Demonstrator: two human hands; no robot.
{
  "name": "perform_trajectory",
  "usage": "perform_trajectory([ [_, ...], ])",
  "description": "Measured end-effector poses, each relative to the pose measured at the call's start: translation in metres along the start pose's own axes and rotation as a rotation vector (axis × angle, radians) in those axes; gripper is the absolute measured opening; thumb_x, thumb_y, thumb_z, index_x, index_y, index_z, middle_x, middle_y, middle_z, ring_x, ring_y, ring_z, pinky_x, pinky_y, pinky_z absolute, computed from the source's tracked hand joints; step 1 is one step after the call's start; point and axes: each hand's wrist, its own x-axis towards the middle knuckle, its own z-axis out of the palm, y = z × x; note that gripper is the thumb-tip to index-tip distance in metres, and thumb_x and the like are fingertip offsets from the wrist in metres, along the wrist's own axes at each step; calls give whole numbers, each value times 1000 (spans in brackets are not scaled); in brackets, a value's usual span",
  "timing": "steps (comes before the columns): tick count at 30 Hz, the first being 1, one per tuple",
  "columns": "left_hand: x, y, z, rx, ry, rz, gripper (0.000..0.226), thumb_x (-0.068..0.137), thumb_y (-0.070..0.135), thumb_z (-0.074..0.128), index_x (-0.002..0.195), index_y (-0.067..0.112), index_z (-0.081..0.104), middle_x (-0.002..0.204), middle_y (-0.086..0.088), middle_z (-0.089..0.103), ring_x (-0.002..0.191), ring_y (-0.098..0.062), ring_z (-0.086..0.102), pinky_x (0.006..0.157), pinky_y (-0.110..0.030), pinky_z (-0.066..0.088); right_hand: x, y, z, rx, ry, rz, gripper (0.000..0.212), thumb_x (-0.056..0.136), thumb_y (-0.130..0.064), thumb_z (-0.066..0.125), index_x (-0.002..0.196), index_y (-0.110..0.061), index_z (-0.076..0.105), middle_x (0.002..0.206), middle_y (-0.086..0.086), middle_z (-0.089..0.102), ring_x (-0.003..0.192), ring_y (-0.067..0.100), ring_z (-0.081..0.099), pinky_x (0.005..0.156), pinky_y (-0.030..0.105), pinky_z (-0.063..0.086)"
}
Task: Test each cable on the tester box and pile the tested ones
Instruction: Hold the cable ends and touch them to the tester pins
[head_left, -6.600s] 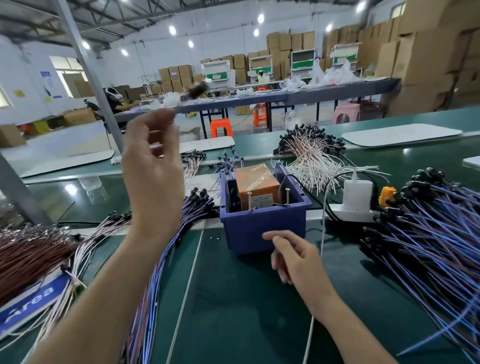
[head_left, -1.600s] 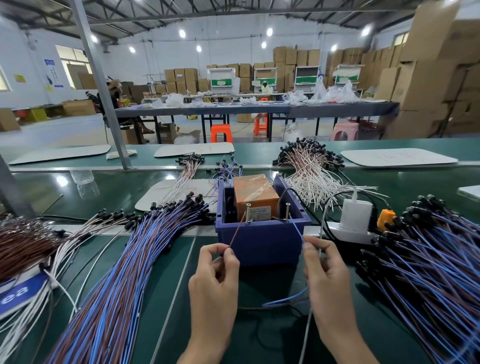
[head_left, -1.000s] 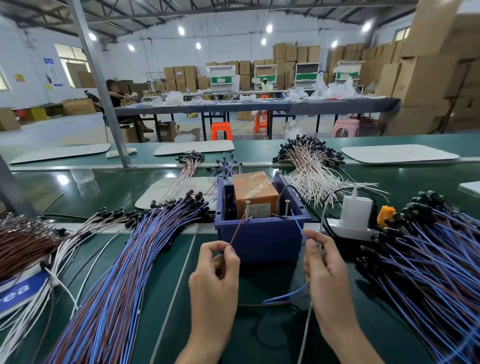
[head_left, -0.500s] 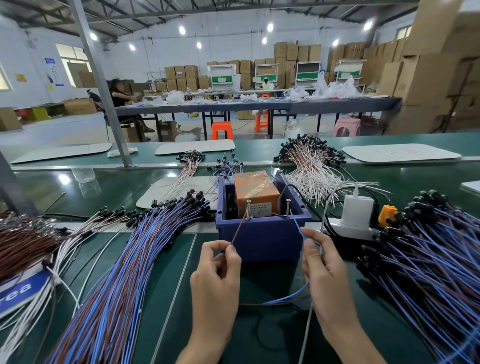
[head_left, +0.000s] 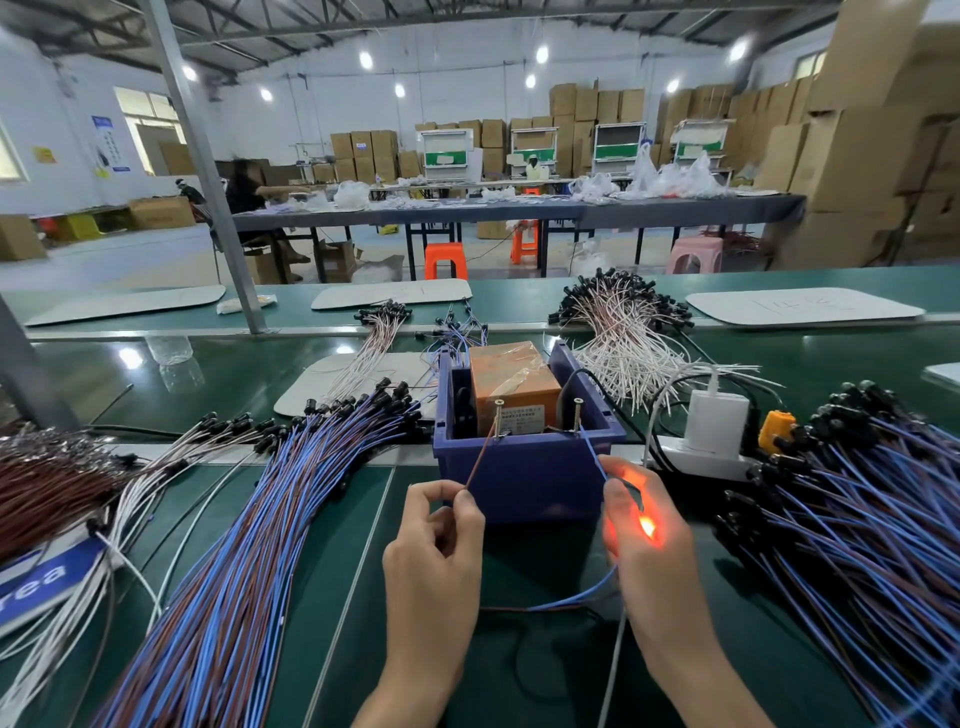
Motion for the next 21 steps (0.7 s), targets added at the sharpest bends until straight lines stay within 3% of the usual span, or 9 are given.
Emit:
perform_trajectory([
  [7,0,-1,0,-3,-4,4,8,97,33,55,89,33,55,50,10,44,45,-5,30,43,-21,28,0,-1,0,0,-12,-3,24,106,-32,47,108,-48,64,59,-15,44,54,3,38,54,13,36],
  [13,0,-2,0,0,-10,1,7,97,34,56,90,34,55,51,9,44,45,-6,31,44,-23,28,0,-1,0,11,-13,4,22,105,-32,48,109,-47,64,62,-22,54,58,-4,48,61,16,40],
  [17,0,-2,1,-5,-18,-2,9,98,32,56,89,34,55,51,9,45,45,-5,31,44,-23,28,-1,-2,1,15,-9,-5,24,105,-31,48,107,-48,64,60,-14,47,57,4,41,62,22,39],
  [21,0,-1,1,-7,-21,-1,9,97,32,57,89,34,56,52,8,47,45,-5,31,43,-22,28,0,-1,1,11,-3,-6,23,105,-32,48,108,-48,64,61,-15,47,57,2,42,61,20,39],
])
